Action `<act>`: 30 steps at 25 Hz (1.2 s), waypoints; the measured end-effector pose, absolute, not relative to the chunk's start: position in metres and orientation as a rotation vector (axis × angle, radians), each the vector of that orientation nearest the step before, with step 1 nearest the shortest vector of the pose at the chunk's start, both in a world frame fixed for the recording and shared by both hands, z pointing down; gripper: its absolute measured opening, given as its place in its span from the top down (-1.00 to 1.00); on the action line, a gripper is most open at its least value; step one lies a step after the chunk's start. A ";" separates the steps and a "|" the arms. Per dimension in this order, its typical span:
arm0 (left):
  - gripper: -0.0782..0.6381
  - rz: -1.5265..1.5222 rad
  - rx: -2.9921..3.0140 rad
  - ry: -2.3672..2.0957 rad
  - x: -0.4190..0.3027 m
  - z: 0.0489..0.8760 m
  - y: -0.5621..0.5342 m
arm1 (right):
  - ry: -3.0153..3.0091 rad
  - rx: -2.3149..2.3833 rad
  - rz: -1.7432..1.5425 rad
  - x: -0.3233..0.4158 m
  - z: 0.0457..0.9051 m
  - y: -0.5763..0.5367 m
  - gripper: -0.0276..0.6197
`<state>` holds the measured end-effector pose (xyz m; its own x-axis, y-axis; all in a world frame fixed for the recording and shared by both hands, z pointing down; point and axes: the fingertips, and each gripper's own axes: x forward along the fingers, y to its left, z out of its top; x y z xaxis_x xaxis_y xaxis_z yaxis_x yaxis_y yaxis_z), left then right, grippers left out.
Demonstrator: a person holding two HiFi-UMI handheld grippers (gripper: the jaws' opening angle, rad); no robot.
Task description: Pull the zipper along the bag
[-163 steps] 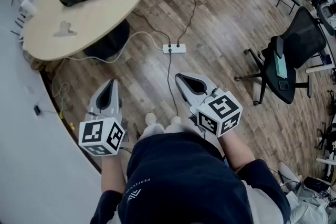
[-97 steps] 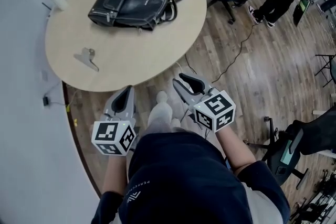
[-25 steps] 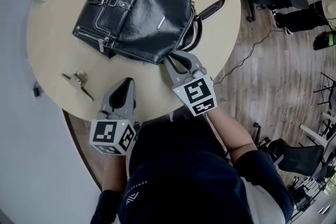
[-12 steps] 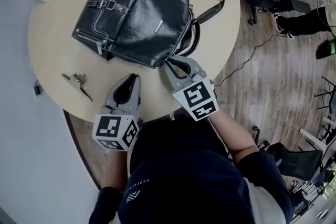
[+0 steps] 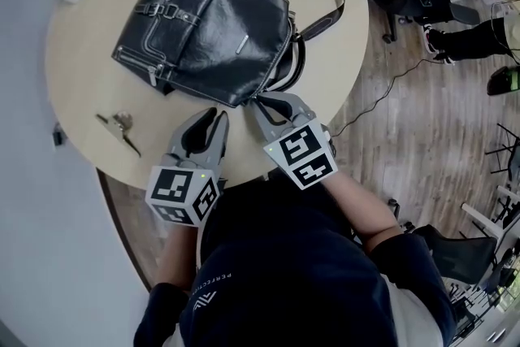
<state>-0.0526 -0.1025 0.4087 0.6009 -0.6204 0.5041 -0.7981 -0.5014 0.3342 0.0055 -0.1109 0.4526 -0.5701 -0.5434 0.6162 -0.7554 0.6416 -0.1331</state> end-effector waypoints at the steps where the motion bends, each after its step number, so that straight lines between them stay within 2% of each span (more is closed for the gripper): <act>1: 0.52 0.430 2.284 -1.113 -0.051 0.408 -0.103 | -2.322 1.009 0.526 0.006 0.452 -0.111 0.86; 15: 0.37 0.328 2.179 -1.079 -0.048 0.408 -0.112 | -2.316 0.927 0.504 0.008 0.447 -0.110 0.87; 30: 0.29 -0.009 1.926 -1.036 -0.067 0.406 -0.135 | -2.289 0.879 0.395 0.016 0.447 -0.111 0.87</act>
